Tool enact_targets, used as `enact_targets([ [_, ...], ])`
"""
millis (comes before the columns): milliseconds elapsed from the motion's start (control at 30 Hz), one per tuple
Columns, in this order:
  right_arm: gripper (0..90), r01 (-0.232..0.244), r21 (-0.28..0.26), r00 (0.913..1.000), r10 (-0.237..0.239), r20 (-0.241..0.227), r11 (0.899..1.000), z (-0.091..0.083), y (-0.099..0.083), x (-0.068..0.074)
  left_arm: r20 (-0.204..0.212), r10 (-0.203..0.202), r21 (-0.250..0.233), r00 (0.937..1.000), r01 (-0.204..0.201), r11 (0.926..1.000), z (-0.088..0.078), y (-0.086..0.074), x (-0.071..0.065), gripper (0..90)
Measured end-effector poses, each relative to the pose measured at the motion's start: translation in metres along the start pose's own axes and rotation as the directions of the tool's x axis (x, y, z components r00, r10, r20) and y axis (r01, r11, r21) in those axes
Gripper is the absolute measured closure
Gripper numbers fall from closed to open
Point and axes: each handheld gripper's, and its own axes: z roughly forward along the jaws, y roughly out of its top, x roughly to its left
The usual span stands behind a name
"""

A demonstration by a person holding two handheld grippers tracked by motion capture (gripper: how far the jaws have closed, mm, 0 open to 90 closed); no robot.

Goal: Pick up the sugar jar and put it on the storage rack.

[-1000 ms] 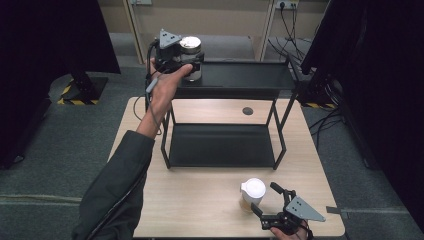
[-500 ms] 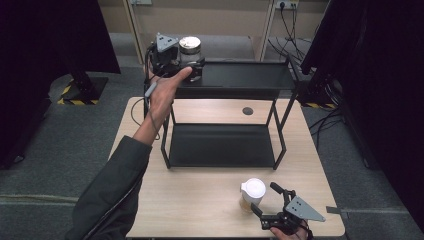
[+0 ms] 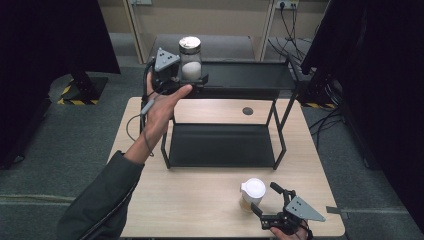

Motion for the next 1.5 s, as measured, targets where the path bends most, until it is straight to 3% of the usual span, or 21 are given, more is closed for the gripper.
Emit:
enact_targets([
  [167, 0.4, 0.001, 0.0, 1.0, -0.001, -0.001, 1.0, 0.0, 0.0, 0.0, 0.026, -0.001, -0.01, 0.9997, 0.001, 1.0, -0.007, -0.013, -0.003, 0.3],
  [367, 0.4, 0.001, 0.002, 1.0, -0.001, -0.003, 1.0, 0.001, 0.0, 0.0, 0.079, -0.036, -0.037, 0.9962, 0.039, 0.9986, -0.015, -0.031, -0.007, 0.9],
  [433, 0.4, -0.002, 0.002, 1.0, 0.002, -0.002, 1.0, 0.0, 0.0, 0.0, 0.106, -0.03, -0.042, 0.994, 0.035, 0.9985, -0.02, -0.037, -0.009, 0.9],
  [733, 0.4, 0.001, 0.001, 1.0, -0.001, -0.002, 1.0, 0.001, 0.0, 0.0, 0.15, -0.023, -0.054, 0.9884, 0.031, 0.9981, -0.034, -0.06, -0.013, 1.1],
  [833, 0.4, 0.001, 0.002, 1.0, -0.001, -0.002, 1.0, 0.001, 0.0, 0.0, 0.158, -0.008, -0.057, 0.9874, 0.017, 0.9982, -0.039, -0.068, -0.015, 1.1],
  [1300, 0.4, 0.001, 0.003, 1.0, -0.001, -0.003, 1.0, 0.001, 0.0, 0.0, 0.213, -0.054, -0.037, 0.9756, 0.063, 0.9973, -0.048, -0.115, -0.014, 1.8],
  [1500, 0.4, 0.0, 0.004, 1.0, 0.0, -0.003, 1.0, 0.001, 0.0, 0.0, 0.203, -0.047, -0.033, 0.9781, 0.055, 0.998, -0.052, -0.133, -0.014, 1.9],
])
